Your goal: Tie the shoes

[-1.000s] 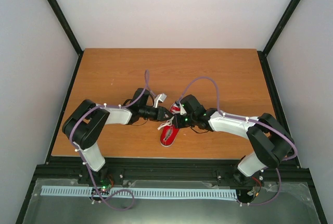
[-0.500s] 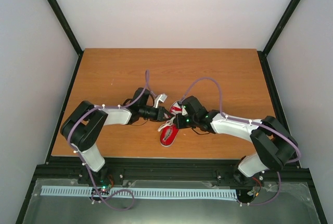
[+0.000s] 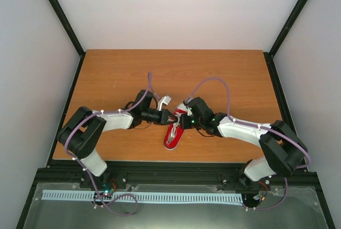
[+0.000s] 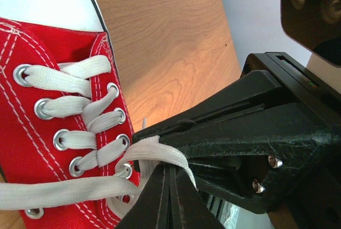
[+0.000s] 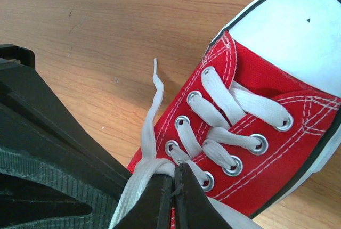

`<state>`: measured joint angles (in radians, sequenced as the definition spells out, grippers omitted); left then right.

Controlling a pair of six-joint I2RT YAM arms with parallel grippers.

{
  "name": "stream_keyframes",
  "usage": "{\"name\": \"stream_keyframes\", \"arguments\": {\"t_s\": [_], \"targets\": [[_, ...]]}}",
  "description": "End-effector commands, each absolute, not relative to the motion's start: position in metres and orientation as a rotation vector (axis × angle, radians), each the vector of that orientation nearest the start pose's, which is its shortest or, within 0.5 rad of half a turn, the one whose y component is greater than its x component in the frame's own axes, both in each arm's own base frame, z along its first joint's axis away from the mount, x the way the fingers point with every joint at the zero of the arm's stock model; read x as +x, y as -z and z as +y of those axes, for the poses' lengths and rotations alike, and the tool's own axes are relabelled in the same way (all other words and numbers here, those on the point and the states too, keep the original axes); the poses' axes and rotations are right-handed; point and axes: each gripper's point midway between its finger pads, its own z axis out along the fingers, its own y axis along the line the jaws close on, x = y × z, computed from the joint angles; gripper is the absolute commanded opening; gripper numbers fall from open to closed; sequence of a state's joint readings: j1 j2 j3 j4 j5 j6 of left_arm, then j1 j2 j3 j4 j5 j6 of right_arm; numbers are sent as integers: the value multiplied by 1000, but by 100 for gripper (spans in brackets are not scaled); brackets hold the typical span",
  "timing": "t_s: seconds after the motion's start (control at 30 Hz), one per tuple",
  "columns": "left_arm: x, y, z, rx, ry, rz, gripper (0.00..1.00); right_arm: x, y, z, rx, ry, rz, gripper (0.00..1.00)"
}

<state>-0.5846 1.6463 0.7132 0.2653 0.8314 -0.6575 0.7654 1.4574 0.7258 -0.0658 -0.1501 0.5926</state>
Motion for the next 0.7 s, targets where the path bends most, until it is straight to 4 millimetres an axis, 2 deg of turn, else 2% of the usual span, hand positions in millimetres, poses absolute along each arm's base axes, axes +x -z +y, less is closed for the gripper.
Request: {"name": "stream_keyframes", "arguments": {"t_s": [0.0, 0.27, 0.67], "targets": [[247, -99, -322, 462, 1569, 2423, 8, 262, -87, 287, -288, -817, 2465, 3], [254, -93, -323, 458, 1548, 2421, 18, 257, -89, 289, -306, -854, 2461, 3], [264, -88, -319, 438, 1502, 2418, 25, 249, -93, 297, -349, -934, 2455, 3]]}}
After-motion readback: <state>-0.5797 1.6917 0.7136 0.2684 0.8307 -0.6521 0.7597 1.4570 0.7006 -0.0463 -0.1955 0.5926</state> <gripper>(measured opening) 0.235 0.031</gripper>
